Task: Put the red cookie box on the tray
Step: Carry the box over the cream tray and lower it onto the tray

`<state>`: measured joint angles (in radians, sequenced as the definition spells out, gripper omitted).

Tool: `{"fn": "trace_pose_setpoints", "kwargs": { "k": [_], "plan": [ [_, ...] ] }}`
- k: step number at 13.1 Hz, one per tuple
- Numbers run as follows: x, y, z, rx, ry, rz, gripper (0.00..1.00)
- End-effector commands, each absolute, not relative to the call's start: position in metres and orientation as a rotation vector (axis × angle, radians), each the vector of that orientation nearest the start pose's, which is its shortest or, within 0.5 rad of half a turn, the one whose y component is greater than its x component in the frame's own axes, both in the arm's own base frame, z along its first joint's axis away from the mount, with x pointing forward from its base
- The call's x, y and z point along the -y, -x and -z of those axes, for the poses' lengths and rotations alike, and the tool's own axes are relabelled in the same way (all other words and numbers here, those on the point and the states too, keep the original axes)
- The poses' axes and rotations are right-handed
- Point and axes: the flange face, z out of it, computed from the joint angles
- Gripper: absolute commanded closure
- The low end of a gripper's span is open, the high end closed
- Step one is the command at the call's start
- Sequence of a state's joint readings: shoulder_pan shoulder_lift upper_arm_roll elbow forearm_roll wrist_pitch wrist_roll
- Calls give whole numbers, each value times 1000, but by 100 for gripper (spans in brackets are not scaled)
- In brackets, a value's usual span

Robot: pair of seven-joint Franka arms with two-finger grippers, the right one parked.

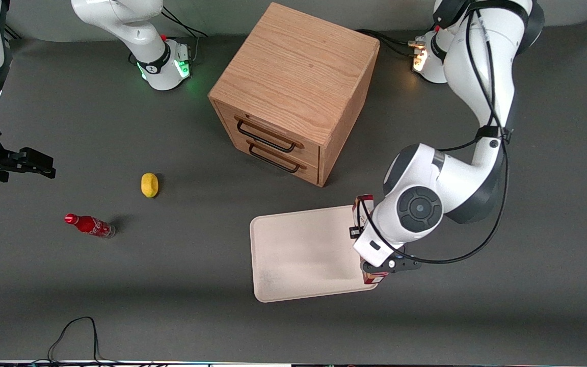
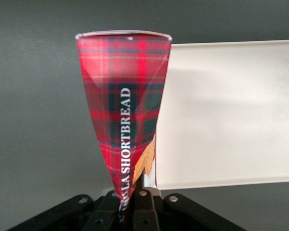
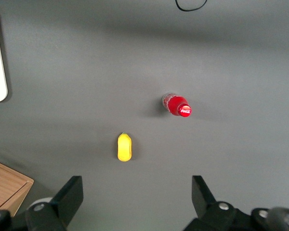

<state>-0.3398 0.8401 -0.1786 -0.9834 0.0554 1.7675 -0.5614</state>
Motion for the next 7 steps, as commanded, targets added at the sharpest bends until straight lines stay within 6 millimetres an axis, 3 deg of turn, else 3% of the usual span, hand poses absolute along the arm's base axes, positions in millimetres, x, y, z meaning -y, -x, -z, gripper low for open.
{"fn": "trace_pose_setpoints", "kwargs": {
  "k": [1, 5, 7],
  "plan": [
    [331, -698, -349, 166, 3170, -96, 100],
    [330, -699, -297, 181, 3158, -182, 100],
    [330, -699, -285, 200, 3153, -196, 100]
  ]
}}
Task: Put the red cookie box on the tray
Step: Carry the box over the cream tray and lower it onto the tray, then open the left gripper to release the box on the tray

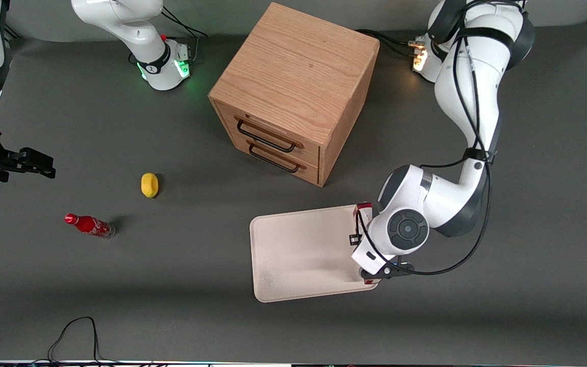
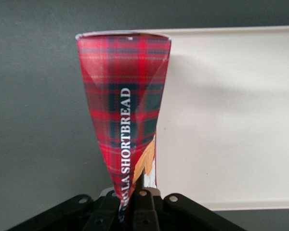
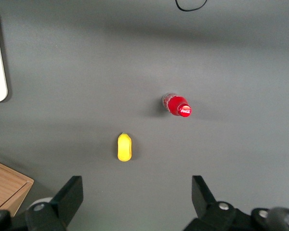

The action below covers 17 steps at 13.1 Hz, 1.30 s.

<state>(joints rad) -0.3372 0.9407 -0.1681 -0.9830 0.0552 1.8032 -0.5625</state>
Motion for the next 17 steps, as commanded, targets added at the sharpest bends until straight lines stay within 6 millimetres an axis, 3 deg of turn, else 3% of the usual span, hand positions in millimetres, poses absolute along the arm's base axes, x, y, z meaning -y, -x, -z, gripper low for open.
{"fn": "trace_pose_setpoints", "kwargs": {
  "k": [1, 5, 9, 10, 11, 17],
  "plan": [
    [331, -700, -280, 216, 3159, -196, 100],
    [334, -701, -260, 252, 3184, -217, 100],
    [334, -701, -255, 256, 3186, -217, 100],
    [333, -701, -254, 259, 3186, -217, 38],
    [333, -701, -254, 256, 3186, -217, 0],
    [332, -701, -260, 254, 3184, -216, 0]
  ]
}}
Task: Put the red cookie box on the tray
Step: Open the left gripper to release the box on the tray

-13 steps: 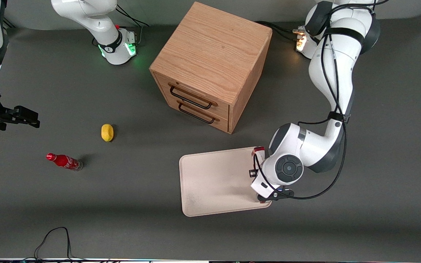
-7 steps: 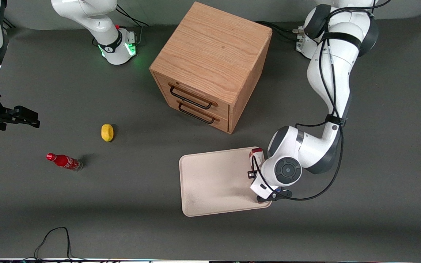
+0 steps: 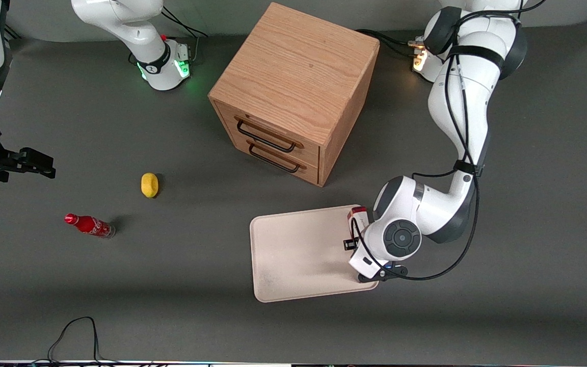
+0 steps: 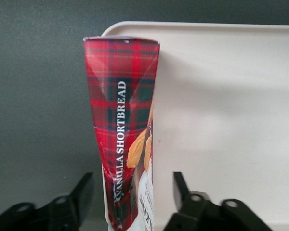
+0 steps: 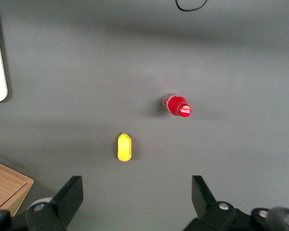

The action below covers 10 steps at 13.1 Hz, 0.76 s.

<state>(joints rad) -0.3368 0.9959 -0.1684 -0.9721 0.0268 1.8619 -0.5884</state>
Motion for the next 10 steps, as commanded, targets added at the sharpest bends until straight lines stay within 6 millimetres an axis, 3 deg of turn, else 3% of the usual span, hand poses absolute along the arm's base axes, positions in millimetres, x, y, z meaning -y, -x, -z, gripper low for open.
{"fn": "trace_pose_setpoints", "kwargs": {
  "k": [1, 4, 5, 7, 9, 10],
  "plan": [
    [330, -702, -273, 252, 3188, -208, 0],
    [287, -705, -326, 254, 3152, -264, 0],
    [278, -697, -355, 260, 3141, -260, 0],
    [240, -676, -406, 304, 3121, -232, 0],
    [204, -649, -443, 250, 3113, -211, 0],
    [177, -642, -460, 247, 3105, -188, 0]
  ]
}}
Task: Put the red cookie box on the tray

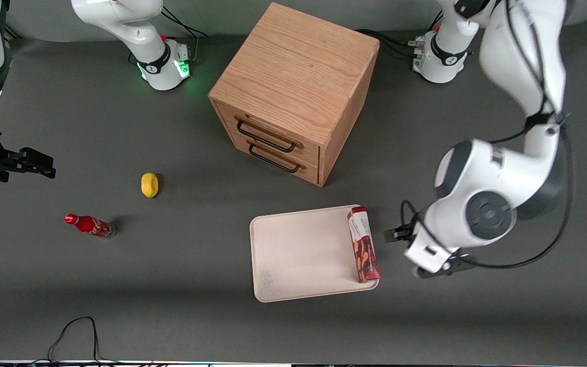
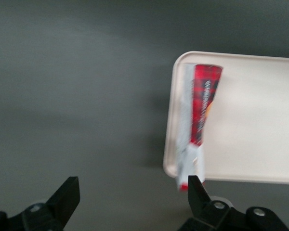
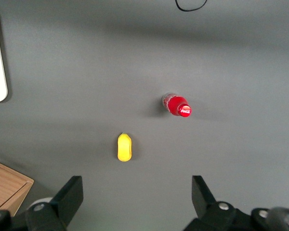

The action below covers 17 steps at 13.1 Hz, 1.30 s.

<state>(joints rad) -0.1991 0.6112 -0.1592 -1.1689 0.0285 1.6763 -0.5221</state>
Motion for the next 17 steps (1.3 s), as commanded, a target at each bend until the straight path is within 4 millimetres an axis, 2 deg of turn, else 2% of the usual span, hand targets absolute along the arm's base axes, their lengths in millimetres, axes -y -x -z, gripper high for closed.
{"fn": "trace_pose_setpoints", "kwargs": {
  "k": [1, 3, 5, 7, 8, 10, 17],
  "plan": [
    [150, -635, -477, 246, 3095, -175, 0],
    [97, -617, -504, 175, 3091, -144, 0],
    [47, -601, -519, 190, 3093, -135, 0],
    [-4, -583, -531, 111, 3112, -116, 0],
    [-21, -578, -536, 116, 3115, -124, 0],
    [-36, -573, -545, 160, 3104, -164, 0],
    [-22, -572, -556, 182, 3092, -198, 0]
  ]
}}
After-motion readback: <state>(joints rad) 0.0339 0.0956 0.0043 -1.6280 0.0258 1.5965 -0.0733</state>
